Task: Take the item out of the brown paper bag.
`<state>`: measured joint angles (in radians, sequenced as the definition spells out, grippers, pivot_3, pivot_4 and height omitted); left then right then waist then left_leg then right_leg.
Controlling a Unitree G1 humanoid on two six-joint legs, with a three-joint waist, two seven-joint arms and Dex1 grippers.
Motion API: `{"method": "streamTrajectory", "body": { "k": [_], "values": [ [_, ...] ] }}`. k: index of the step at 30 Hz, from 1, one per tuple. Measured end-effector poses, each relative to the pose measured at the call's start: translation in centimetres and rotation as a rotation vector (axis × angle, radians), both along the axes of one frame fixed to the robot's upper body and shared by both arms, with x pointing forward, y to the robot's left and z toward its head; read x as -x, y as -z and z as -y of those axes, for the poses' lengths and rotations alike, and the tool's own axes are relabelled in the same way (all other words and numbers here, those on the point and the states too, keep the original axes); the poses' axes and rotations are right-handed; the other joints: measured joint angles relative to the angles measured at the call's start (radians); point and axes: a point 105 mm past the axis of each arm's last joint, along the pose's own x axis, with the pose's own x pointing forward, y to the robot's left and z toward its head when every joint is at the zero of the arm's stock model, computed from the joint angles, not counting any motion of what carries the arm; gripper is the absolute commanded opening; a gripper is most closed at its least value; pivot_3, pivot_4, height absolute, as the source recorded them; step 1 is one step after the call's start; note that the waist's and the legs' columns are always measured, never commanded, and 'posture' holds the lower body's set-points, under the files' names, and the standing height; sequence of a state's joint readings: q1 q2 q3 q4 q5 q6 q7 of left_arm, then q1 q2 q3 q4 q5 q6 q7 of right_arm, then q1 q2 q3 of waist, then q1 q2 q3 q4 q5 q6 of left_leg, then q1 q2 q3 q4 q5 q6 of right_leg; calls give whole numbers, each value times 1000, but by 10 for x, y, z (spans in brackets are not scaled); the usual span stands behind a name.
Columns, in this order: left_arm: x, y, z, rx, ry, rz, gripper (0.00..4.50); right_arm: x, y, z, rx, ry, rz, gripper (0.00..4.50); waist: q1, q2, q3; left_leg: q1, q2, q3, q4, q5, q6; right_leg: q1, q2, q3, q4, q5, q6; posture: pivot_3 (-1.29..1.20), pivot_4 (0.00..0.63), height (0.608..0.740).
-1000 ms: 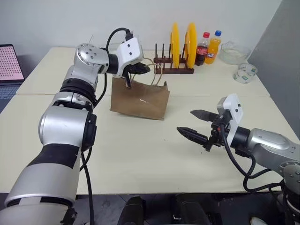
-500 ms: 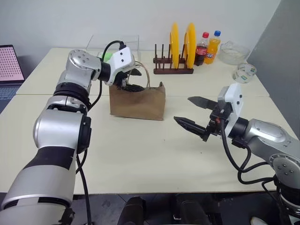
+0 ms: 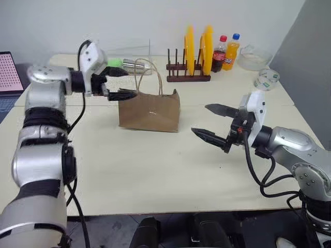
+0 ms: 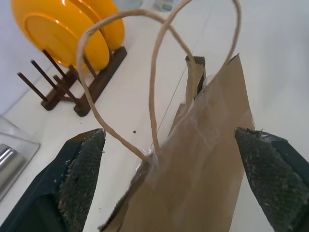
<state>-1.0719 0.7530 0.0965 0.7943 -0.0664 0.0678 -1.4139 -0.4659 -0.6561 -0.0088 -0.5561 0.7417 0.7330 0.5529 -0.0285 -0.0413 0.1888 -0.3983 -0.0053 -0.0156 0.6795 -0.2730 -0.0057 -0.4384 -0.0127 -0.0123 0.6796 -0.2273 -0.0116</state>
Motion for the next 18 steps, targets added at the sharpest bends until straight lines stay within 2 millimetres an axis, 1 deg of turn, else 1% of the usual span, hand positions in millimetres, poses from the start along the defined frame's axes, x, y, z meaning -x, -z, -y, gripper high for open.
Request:
{"method": "streamTrajectory", "body": {
  "k": [1, 2, 3, 4, 5, 6, 7, 8, 9, 10, 12, 13, 16, 17, 18],
  "values": [
    [8, 7, -4, 25, -20, -8, 4479, -8, -5, 1, -1, 18, 17, 4500, -5, 0, 0, 1, 0, 1, 0, 0, 0, 0, 0, 1, 1, 0, 0, 0, 150, 740],
    [17, 13, -5, 56, -37, -12, 4479, -15, -10, 0, -4, 30, 31, 4500, -8, 1, 0, 1, 0, 1, 0, 0, 0, 0, 0, 2, 1, 0, 0, 0, 150, 740],
    [29, 22, -3, 103, -63, -20, 4479, -25, -15, -3, -4, 40, 51, 4500, -13, 1, 0, 1, 1, 1, 0, 0, 0, -1, 0, 2, 1, 0, 0, 0, 150, 740],
    [41, 28, 2, 153, -81, -27, 4479, -33, -20, -6, 3, 47, 68, 4500, -10, 1, 0, 0, 1, -1, 0, 0, 0, -1, 0, 0, 1, 0, 0, 0, 150, 740],
    [46, 31, 6, 188, -92, -31, 4479, -38, -23, -7, 12, 53, 78, 4500, -6, 1, 0, 0, 1, 0, 0, 0, 0, -2, 0, 1, 1, 0, 0, 0, 150, 740],
    [59, 35, 5, 242, -154, -15, 4479, -47, -27, -15, 11, 37, 83, 4500, -7, 1, 0, 0, 1, 0, 0, 0, 0, -2, 0, 1, 0, 0, 0, 0, 150, 740],
    [73, 39, 13, 297, -184, 0, 4479, -58, -33, -18, 13, 41, 92, 4500, -3, 2, 0, 0, 0, 0, 0, 0, 0, -1, -1, 1, 1, 0, -1, 0, 150, 740],
    [84, 43, 17, 338, -221, 4, 4499, -67, -38, -21, 17, 40, 104, 4316, -1, 1, 0, 0, 0, 1, 0, 0, 0, -1, -1, 1, 0, 0, -1, 0, 150, 740],
    [95, 50, 20, 372, -270, 7, 4500, -76, -43, -27, 28, 33, 122, 4078, 0, 1, 0, 1, 0, 1, 0, 0, 0, -1, -1, 1, 0, 0, -1, 0, 150, 740],
    [100, 54, 22, 386, -294, 1, 4500, -81, -47, -29, 30, 32, 137, 3904, 3, 1, 0, 1, 0, 0, 0, 0, 0, -1, -1, 1, 0, 0, -1, 0, 150, 740],
    [115, 60, 20, 424, -389, 19, 4500, -98, -53, -46, 52, 2, 167, 3227, 5, 1, 0, 2, 0, 0, 0, 0, -1, 0, -1, 1, 1, 1, -1, 0, 150, 740],
    [121, 62, 21, 438, -408, 16, 4500, -105, -54, -52, 72, 0, 178, 2862, 7, 1, 0, 2, -1, 0, 0, 0, -1, 1, -1, 0, 1, 1, -2, 0, 150, 740],
    [136, 73, 25, 469, -440, -27, 4500, -126, -51, -66, 144, 2, 199, 1851, 8, 0, 0, 2, -1, 0, 0, 0, -1, 1, -1, 1, 0, 1, -2, 0, 150, 740],
    [139, 76, 24, 472, -452, -39, 4500, -135, -47, -71, 171, 14, 194, 1525, 8, 0, -1, 3, -1, 1, 0, 0, -1, 1, -1, 1, 0, 1, -2, 0, 150, 740],
    [142, 78, 23, 475, -462, -48, 4500, -144, -43, -77, 206, 33, 188, 1105, 4, 0, 0, 3, -1, 1, 0, 0, -1, 1, -1, 1, 1, 1, -3, 0, 150, 740]
  ]
}}
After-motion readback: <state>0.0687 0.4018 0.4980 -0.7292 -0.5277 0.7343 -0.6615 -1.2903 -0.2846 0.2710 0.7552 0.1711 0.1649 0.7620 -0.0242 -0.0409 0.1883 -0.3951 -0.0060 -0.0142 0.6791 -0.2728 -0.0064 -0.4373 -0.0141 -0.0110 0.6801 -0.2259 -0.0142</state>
